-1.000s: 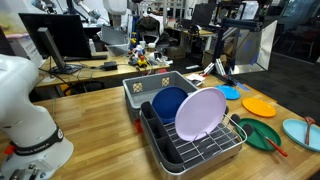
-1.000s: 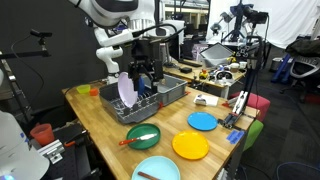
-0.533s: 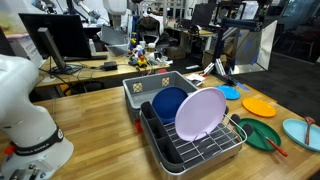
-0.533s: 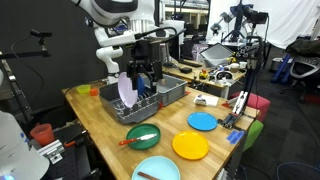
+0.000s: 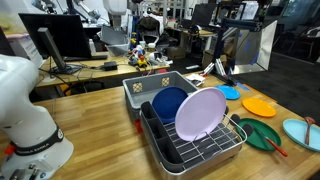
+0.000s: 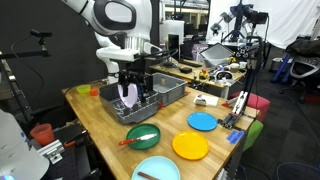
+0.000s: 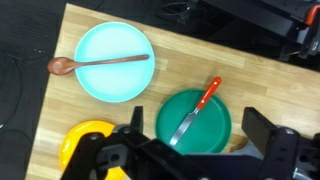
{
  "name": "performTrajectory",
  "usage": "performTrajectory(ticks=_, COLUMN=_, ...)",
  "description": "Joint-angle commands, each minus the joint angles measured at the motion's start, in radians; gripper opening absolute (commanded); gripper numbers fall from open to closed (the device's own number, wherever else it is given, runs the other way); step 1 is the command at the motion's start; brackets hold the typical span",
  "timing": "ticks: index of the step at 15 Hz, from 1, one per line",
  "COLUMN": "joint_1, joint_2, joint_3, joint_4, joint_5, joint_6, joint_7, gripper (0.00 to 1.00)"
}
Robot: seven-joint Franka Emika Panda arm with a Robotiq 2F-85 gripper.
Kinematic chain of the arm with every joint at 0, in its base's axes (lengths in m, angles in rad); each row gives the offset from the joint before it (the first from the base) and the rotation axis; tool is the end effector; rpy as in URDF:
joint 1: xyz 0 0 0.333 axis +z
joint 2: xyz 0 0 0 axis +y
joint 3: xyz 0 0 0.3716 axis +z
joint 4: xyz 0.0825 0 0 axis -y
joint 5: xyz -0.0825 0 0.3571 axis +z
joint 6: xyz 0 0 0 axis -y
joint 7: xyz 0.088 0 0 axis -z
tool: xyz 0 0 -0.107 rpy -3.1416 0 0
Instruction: Move the butter knife to the blue plate
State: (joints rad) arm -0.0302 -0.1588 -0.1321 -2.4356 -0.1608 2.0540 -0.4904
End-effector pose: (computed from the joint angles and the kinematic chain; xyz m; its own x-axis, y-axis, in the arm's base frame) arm 0.4038 -0.0760 0.4200 0.8829 0.3997 -0.2463 0.4084 -0.9126 -0.0169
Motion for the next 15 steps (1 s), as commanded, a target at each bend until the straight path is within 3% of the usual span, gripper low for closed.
performTrajectory(ticks=1, joint_1=0.014, joint_2=0.037, joint_3=0.005, joint_4=-0.051, joint_5=0.08, joint_6=0.054, joint_7=-0.119, gripper=1.0)
performTrajectory(ticks=3, joint_1=0.022, joint_2=0.062, joint_3=0.017, joint_4=-0.074, joint_5=0.086, joint_6=0.081, joint_7=-0.171, gripper=1.0)
performTrajectory(ticks=4, joint_1=0.013, joint_2=0.054, joint_3=0.024, joint_4=-0.06, joint_5=0.069, joint_6=0.047, joint_7=-0.114, gripper=1.0)
performTrajectory(ticks=11, joint_1=0.014, joint_2=0.066, joint_3=0.029, joint_4=-0.067, joint_5=0.07, joint_6=0.064, joint_7=-0.144, gripper=1.0)
performTrajectory(ticks=15, joint_1=0.026, joint_2=0.129, joint_3=0.04, joint_4=-0.088, joint_5=0.14, joint_6=0.189, joint_7=-0.186, gripper=1.0)
